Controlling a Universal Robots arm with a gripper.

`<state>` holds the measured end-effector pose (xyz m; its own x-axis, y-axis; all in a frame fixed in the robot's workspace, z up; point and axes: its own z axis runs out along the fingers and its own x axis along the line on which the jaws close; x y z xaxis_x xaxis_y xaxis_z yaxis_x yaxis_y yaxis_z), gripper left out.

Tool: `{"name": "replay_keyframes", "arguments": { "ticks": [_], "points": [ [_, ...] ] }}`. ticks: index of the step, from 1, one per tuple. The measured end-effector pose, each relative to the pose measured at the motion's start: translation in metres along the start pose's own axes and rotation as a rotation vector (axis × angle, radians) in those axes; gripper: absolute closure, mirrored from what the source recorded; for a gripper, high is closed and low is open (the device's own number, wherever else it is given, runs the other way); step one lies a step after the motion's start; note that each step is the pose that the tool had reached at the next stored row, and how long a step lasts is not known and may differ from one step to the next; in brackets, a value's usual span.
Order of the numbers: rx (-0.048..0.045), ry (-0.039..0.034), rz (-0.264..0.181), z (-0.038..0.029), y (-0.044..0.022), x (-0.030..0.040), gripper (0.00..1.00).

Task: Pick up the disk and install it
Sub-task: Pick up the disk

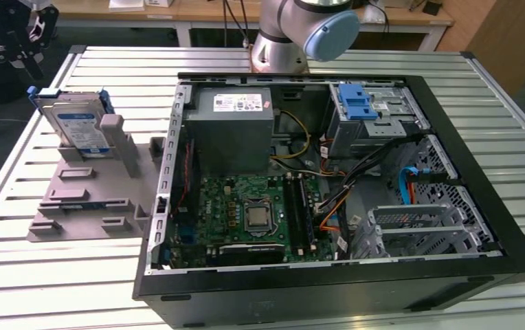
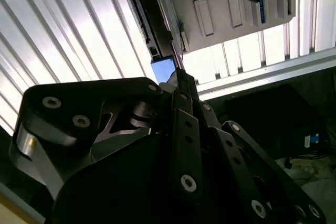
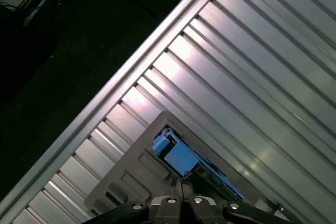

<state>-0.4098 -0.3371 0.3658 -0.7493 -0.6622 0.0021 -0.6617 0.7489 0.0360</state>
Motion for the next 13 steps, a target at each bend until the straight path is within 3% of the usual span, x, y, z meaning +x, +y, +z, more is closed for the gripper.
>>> {"name": "replay_keyframes", "arguments": {
  "ticks": [13],
  "points": [
    [0.0015,0.0066,-0.214,0.0003,0.0000,0.0000,0.89]
  ]
}}
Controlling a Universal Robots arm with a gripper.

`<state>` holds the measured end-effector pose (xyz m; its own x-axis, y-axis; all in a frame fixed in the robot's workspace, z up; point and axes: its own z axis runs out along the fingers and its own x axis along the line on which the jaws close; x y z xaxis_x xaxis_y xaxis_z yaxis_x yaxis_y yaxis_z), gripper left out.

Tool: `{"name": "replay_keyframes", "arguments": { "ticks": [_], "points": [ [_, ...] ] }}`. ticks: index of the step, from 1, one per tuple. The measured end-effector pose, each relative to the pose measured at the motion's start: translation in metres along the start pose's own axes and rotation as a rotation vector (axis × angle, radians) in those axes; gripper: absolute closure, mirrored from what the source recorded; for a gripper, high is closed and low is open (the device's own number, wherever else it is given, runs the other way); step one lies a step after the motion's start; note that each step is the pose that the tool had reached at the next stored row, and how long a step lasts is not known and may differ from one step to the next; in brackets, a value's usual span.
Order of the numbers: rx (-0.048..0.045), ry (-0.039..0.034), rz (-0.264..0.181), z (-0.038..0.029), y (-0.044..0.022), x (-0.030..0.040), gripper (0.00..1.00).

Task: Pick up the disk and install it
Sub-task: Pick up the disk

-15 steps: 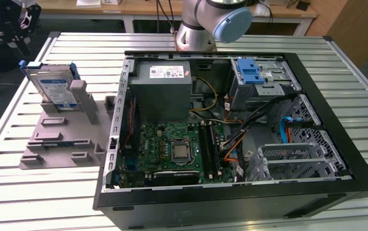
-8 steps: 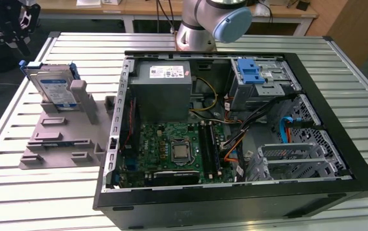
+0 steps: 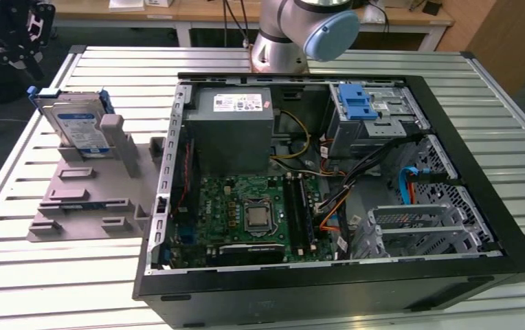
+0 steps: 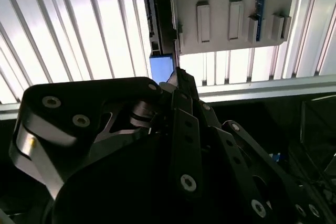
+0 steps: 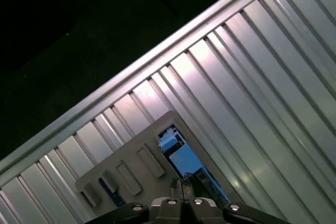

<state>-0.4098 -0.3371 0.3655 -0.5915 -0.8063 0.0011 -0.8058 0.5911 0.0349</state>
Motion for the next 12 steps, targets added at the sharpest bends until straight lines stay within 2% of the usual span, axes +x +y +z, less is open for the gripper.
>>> {"name": "replay_keyframes", "arguments": {
  "ticks": [12],
  "points": [
    [0.0040,0.0044,-0.202,0.0003,0.0000,0.0000,0.89]
  ]
}}
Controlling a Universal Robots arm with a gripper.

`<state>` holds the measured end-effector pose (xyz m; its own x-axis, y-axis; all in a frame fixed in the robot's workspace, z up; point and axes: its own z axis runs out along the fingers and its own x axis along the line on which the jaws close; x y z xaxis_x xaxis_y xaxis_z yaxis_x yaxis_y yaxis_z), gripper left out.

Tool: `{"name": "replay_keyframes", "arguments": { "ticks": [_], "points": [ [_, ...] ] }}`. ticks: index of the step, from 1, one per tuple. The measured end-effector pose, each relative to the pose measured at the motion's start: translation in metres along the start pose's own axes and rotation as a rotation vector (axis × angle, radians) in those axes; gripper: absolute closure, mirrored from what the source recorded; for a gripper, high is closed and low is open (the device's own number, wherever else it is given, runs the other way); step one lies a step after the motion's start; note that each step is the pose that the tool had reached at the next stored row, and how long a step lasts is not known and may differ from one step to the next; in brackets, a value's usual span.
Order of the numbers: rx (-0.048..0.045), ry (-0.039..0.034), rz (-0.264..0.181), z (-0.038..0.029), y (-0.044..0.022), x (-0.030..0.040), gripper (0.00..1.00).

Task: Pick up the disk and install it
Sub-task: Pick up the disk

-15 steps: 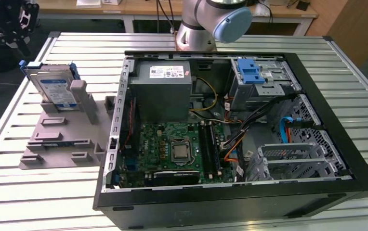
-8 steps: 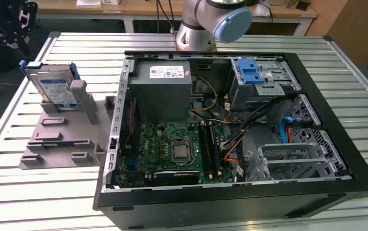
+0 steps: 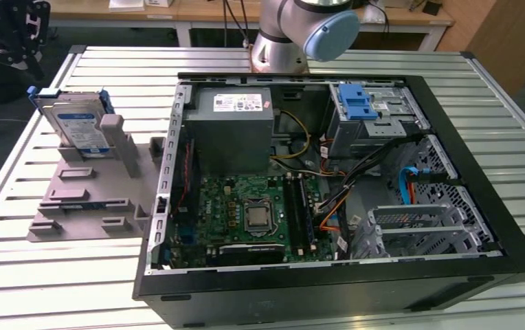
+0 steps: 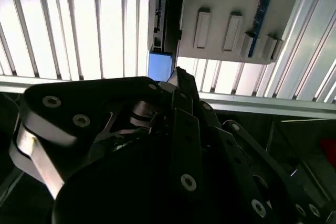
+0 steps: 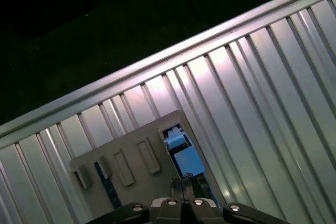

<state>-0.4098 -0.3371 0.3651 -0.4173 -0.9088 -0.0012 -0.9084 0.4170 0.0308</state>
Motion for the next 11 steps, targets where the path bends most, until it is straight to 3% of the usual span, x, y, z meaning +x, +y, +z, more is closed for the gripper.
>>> {"name": "replay_keyframes", "arguments": {
  "ticks": [7,8,11],
  "points": [
    [0.0021,0.0025,-0.115,0.0002,0.0000,0.0000,0.89],
    [0.0022,0.0046,-0.189,0.0004,0.0000,0.0000,0.89],
    [0.0023,0.0061,-0.243,0.0007,0.0000,0.0000,0.89]
  ]
}}
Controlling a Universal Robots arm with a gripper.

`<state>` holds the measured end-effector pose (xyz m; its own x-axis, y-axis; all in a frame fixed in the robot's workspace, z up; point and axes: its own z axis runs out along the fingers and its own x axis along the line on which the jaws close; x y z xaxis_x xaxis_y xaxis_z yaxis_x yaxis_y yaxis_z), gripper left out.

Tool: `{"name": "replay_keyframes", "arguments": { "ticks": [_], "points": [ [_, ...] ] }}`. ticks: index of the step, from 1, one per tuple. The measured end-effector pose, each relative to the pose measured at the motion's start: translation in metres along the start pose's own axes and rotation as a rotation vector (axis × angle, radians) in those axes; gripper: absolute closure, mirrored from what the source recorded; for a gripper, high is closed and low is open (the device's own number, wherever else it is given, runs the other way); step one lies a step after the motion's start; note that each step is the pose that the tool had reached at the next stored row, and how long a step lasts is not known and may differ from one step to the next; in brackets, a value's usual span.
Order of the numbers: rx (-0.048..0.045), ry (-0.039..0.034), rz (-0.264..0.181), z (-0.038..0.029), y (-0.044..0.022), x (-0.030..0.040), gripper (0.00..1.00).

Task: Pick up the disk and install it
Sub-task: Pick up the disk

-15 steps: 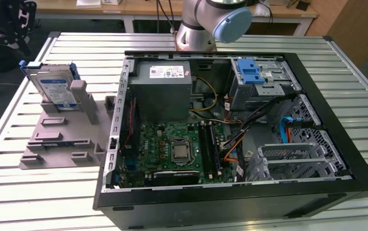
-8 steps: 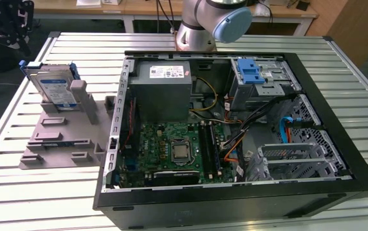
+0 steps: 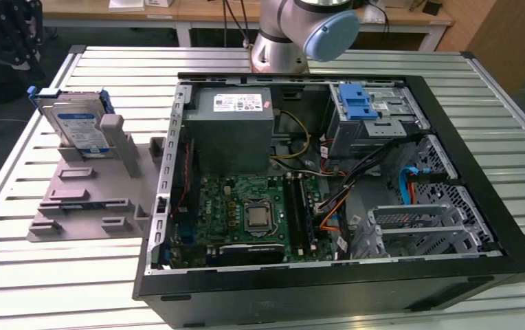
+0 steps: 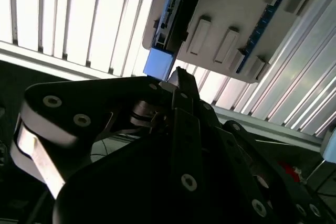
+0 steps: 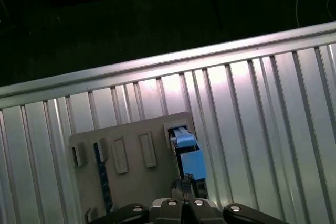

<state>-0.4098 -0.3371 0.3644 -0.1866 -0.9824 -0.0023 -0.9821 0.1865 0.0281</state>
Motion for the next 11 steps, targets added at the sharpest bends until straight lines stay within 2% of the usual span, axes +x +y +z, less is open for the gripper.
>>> {"name": "replay_keyframes", "arguments": {
  "ticks": [11],
  "points": [
    [0.0005,0.0047,-0.173,0.0006,0.0000,0.0000,0.89]
  ]
}}
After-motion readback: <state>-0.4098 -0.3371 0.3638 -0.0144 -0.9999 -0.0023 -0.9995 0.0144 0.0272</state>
